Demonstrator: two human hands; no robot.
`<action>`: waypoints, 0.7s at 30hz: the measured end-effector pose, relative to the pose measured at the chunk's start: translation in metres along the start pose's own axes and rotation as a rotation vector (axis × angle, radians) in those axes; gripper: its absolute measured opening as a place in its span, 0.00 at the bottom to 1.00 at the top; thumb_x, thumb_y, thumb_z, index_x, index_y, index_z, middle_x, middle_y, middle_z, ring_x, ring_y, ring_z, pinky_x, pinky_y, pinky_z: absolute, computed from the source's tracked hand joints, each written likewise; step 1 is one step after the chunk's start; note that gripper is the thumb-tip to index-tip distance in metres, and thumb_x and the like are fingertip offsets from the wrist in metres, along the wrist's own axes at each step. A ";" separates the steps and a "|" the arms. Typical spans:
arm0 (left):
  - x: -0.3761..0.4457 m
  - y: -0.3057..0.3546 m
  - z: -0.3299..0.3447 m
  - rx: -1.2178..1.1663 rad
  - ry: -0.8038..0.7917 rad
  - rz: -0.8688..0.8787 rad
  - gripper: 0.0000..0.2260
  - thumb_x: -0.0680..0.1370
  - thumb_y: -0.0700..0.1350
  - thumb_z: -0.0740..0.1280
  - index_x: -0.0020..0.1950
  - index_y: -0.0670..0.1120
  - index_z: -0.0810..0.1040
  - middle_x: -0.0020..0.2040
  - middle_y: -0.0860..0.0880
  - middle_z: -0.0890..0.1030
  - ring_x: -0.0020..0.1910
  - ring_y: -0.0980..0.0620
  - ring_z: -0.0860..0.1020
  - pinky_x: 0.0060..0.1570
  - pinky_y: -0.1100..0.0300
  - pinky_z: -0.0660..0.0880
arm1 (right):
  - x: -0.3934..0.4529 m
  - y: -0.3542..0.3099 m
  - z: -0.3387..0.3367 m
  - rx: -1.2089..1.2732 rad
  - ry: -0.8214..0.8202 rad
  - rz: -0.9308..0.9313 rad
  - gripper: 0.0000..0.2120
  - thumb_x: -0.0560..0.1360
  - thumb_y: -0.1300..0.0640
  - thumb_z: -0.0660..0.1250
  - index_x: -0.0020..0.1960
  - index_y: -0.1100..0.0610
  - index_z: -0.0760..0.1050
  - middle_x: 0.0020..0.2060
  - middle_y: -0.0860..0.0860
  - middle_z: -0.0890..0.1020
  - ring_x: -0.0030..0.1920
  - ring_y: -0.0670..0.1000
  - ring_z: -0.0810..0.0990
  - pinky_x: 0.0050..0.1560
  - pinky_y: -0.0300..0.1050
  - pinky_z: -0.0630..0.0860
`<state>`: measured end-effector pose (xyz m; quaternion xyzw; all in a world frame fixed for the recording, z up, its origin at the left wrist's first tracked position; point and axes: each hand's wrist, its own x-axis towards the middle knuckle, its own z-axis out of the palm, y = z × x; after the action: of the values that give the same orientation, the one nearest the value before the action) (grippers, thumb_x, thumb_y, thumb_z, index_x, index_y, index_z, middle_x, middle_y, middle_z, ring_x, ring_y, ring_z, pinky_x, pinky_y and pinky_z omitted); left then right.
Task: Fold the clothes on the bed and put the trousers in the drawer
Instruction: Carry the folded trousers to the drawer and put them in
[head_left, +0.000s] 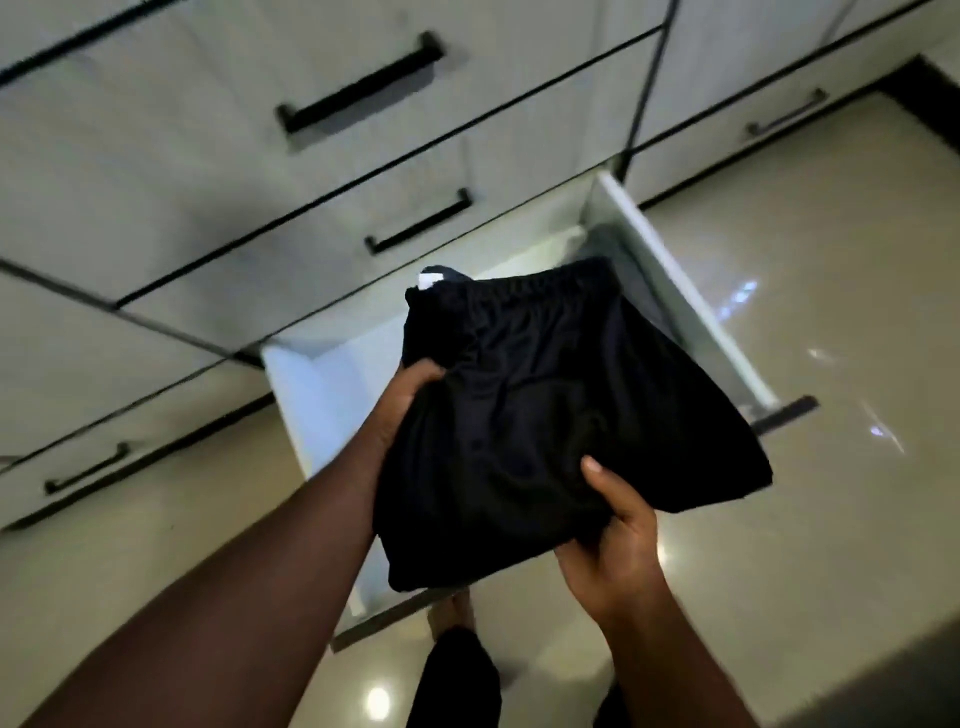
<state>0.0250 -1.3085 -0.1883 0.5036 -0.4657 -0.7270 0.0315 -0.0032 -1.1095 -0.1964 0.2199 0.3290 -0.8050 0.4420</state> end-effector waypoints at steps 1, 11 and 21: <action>0.021 -0.007 -0.024 -0.016 0.063 -0.026 0.06 0.76 0.34 0.60 0.45 0.33 0.76 0.23 0.51 0.74 0.22 0.56 0.74 0.25 0.68 0.70 | 0.016 0.018 0.002 -0.147 0.013 0.021 0.31 0.61 0.56 0.78 0.63 0.58 0.79 0.60 0.54 0.81 0.61 0.54 0.80 0.62 0.50 0.75; 0.163 -0.106 -0.193 0.052 0.186 0.090 0.43 0.61 0.33 0.65 0.76 0.52 0.63 0.61 0.53 0.79 0.58 0.54 0.78 0.55 0.61 0.76 | 0.184 0.137 -0.051 -1.289 -0.082 0.186 0.27 0.70 0.48 0.74 0.67 0.52 0.71 0.64 0.45 0.76 0.65 0.46 0.73 0.65 0.38 0.67; 0.109 -0.246 -0.114 1.224 0.057 0.274 0.37 0.66 0.44 0.65 0.76 0.52 0.64 0.79 0.44 0.56 0.78 0.40 0.55 0.70 0.37 0.58 | 0.210 0.022 -0.120 -2.544 -1.012 0.940 0.47 0.64 0.30 0.70 0.76 0.40 0.52 0.77 0.46 0.58 0.73 0.52 0.62 0.71 0.54 0.63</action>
<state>0.1623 -1.2996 -0.4461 0.3853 -0.8569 -0.3043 -0.1573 -0.0845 -1.1507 -0.4218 -0.5318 0.5185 0.2540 0.6196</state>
